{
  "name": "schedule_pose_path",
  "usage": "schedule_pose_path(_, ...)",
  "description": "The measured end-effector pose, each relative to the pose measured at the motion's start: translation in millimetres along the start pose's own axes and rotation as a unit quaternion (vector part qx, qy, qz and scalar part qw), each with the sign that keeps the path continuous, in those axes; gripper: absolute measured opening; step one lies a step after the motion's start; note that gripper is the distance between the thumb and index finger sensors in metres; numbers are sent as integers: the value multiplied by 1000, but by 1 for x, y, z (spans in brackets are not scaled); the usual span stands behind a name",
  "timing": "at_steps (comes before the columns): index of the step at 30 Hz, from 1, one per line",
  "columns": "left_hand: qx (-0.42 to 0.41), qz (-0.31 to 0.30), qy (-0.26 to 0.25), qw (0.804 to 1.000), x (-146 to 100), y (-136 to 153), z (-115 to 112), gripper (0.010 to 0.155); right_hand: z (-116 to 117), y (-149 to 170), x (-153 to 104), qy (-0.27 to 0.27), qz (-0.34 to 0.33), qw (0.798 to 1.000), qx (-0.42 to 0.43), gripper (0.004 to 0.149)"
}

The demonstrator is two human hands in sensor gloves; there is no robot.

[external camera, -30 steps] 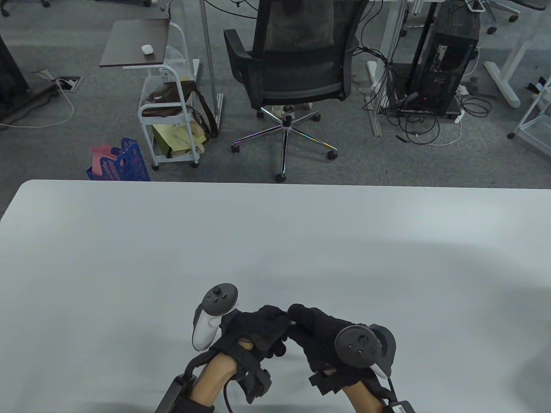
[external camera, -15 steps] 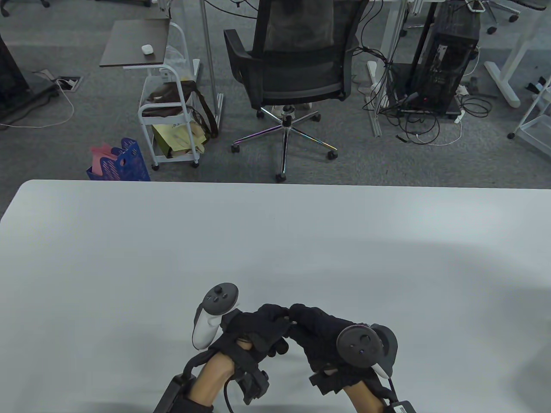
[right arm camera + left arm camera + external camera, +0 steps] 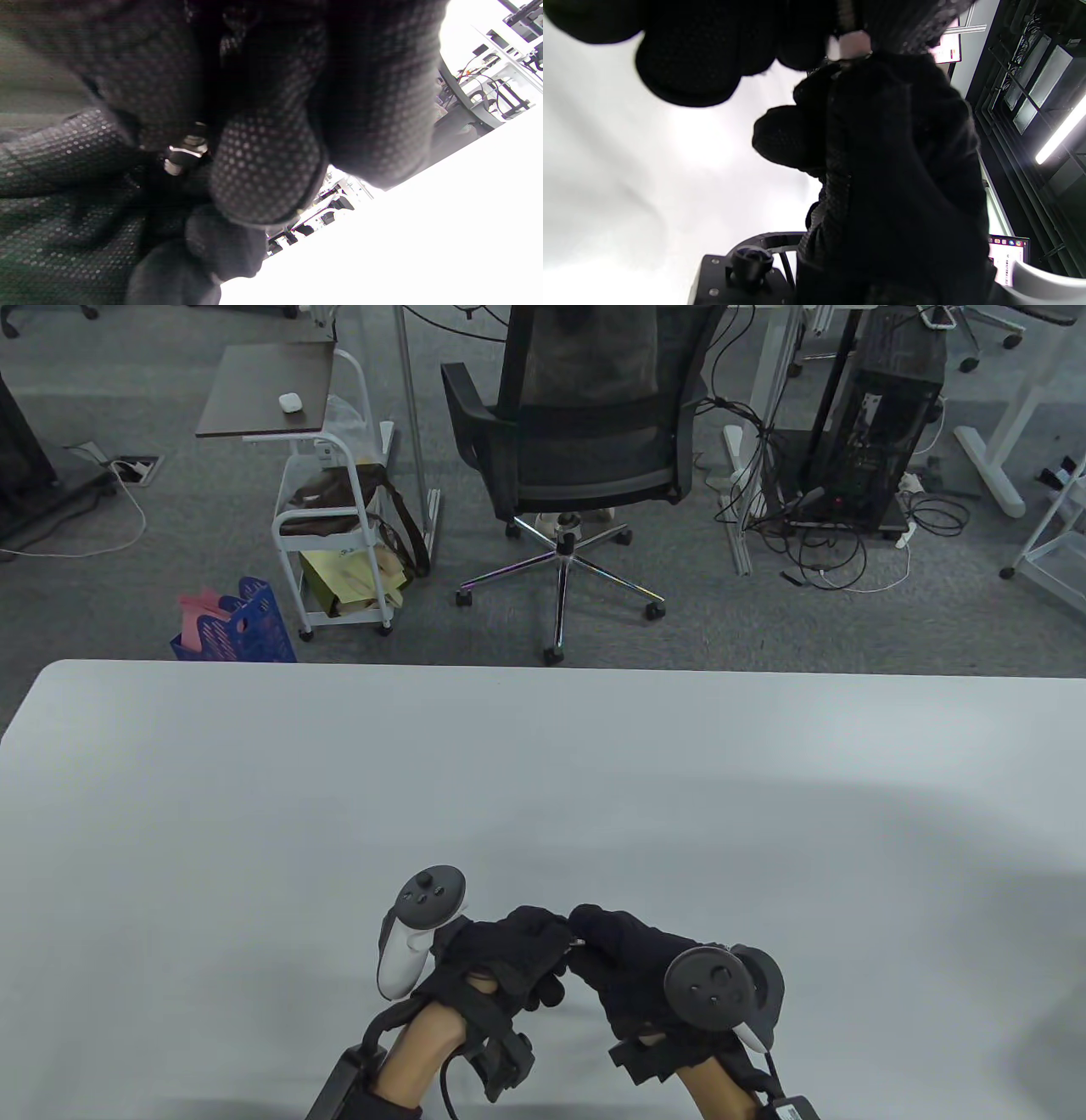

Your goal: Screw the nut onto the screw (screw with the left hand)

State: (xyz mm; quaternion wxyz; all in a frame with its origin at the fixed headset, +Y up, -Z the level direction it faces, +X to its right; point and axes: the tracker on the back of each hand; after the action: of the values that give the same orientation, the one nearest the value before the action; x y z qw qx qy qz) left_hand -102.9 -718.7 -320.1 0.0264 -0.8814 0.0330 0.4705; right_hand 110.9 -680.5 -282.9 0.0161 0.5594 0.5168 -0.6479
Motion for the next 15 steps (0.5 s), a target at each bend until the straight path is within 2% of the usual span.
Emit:
schedule_pose_path(5, -15, -7, 30, 999, 0, -2, -1, 57, 0, -1, 0, 0, -1, 1000, 4, 47)
schedule_pose_path(8, -11, 5, 11, 1000, -1, 1, 0, 66, 0, 0, 0, 0, 1, 1000, 4, 47)
schedule_pose_path(12, -2, 3, 18, 1000, 1, 0, -1, 57, 0, 0, 0, 1, -1, 1000, -1, 47)
schedule_pose_path(15, -4, -5, 30, 1000, 1, -3, -2, 57, 0, -1, 0, 3, -2, 1000, 1, 47)
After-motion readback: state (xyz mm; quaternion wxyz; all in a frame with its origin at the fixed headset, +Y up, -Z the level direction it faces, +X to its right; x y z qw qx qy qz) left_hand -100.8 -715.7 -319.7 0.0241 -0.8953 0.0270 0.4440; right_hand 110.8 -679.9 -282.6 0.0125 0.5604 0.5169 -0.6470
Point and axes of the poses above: the tracker on the back of each hand, its own y axis roughly to the little-finger side, its own x axis roughly from the wrist to the fingertips, z = x × y, and after that the axes turned 10 degrees about -z, right-handed
